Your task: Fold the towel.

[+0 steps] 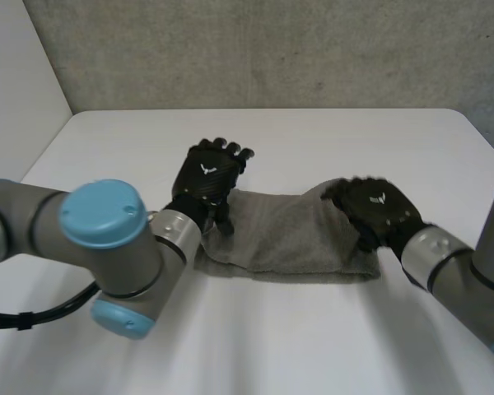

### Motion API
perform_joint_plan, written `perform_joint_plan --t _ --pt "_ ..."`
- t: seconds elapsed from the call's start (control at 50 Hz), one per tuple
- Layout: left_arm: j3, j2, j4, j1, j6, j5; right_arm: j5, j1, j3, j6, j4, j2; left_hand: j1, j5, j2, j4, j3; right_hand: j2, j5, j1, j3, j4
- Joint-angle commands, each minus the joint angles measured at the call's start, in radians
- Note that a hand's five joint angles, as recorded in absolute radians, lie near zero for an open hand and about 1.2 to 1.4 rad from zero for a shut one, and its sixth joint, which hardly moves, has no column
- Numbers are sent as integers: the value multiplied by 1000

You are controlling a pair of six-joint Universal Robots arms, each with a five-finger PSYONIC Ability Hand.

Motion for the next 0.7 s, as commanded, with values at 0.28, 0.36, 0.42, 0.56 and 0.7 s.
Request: perform_joint_plan --t 0.28,0.36,0.42,0.56,0.7 --pt "70 -144 -156 -9 6 -152 131 -21 97 -60 -91 107 -65 -203 -61 -61 -52 702 678 685 694 700" --pt "37 -125 -156 -38 1 -181 212 -15 72 -166 -97 109 -63 -200 -58 -58 -49 1126 1102 1109 1118 1124" --pt "24 -104 -156 -66 -8 -200 243 -12 49 -240 -100 107 -65 -203 -61 -61 -52 1126 1102 1110 1119 1124" --pt "-6 -29 -156 -75 -10 -223 261 6 -20 -360 -108 107 -68 -206 -64 -64 -55 1126 1102 1110 1119 1124" --pt "-19 46 -156 -49 -11 -244 251 221 -159 -470 -137 117 -71 -209 -67 -67 -58 1126 1102 1110 1119 1124"
